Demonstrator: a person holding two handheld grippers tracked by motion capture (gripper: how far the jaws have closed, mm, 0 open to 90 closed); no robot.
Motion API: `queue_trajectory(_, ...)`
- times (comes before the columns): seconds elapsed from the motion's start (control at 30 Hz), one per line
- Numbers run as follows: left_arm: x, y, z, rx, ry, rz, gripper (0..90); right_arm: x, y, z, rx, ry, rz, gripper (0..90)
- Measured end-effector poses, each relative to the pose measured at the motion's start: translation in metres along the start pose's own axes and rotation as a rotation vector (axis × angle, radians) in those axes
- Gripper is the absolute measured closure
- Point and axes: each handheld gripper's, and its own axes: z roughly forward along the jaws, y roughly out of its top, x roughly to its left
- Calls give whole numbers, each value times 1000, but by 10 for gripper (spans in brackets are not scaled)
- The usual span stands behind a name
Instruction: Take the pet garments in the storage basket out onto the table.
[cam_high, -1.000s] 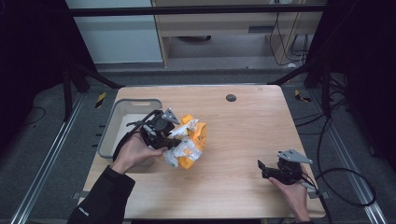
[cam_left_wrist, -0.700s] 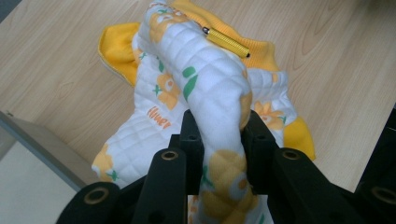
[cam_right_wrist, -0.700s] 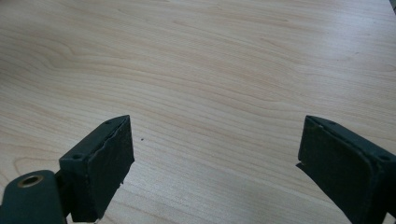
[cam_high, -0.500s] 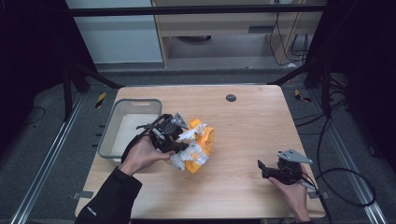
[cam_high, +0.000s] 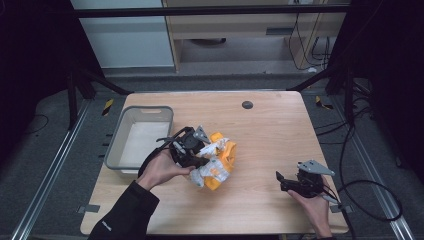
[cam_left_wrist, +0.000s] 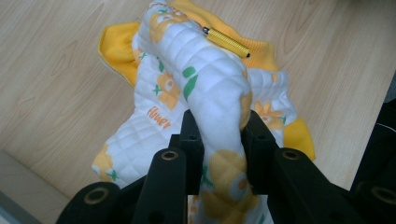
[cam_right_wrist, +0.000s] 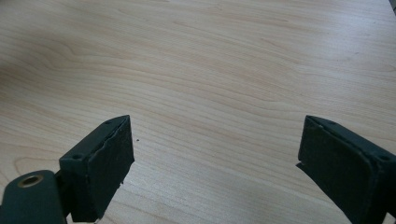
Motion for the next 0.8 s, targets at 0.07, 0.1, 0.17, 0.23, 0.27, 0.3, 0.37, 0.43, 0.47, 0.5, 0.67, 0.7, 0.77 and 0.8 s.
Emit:
queue_trajectory(0.07, -1, 0, 3, 3, -4, 2, 732, 0, 0, 0, 0, 0, 0, 104)
queue_trajectory(0.1, -1, 0, 5, 6, -6, 2, 732, 0, 0, 0, 0, 0, 1, 104)
queue_trajectory(0.17, -2, 0, 9, 12, -6, 3, 732, -1, 0, 0, -4, -2, -8, 104)
queue_trajectory(0.23, -3, 1, 12, 15, -6, 5, 732, 0, 0, 0, -1, 0, -3, 104)
queue_trajectory(0.27, -3, 1, 12, 15, -6, 5, 732, 0, 0, 0, -1, 0, -3, 104)
queue_trajectory(0.3, -5, 2, 15, 16, -10, 12, 732, 0, 0, 1, -1, -2, -5, 104)
queue_trajectory(0.37, -7, 3, 18, 14, -19, 15, 732, 0, 0, 0, -1, 0, -2, 104)
queue_trajectory(0.43, -9, 4, 22, 19, -20, 24, 732, 0, 0, 0, -1, 0, -2, 104)
queue_trajectory(0.47, -10, 5, 24, 20, -20, 26, 732, 0, 0, 0, -1, 0, -3, 104)
queue_trajectory(0.5, -10, 5, 25, 20, -23, 27, 732, 0, 0, 0, -1, 1, 0, 104)
queue_trajectory(0.67, -12, 6, 35, 29, -39, 35, 732, 0, 0, 0, -1, 1, -2, 104)
queue_trajectory(0.7, -13, 5, 38, 30, -43, 35, 732, 0, 0, 1, -1, 1, -2, 104)
queue_trajectory(0.77, -14, 5, 42, 32, -49, 39, 732, 0, 0, 0, -1, 1, -3, 104)
queue_trajectory(0.8, -15, 5, 45, 34, -52, 39, 731, 0, 0, 0, -1, 2, 0, 104)
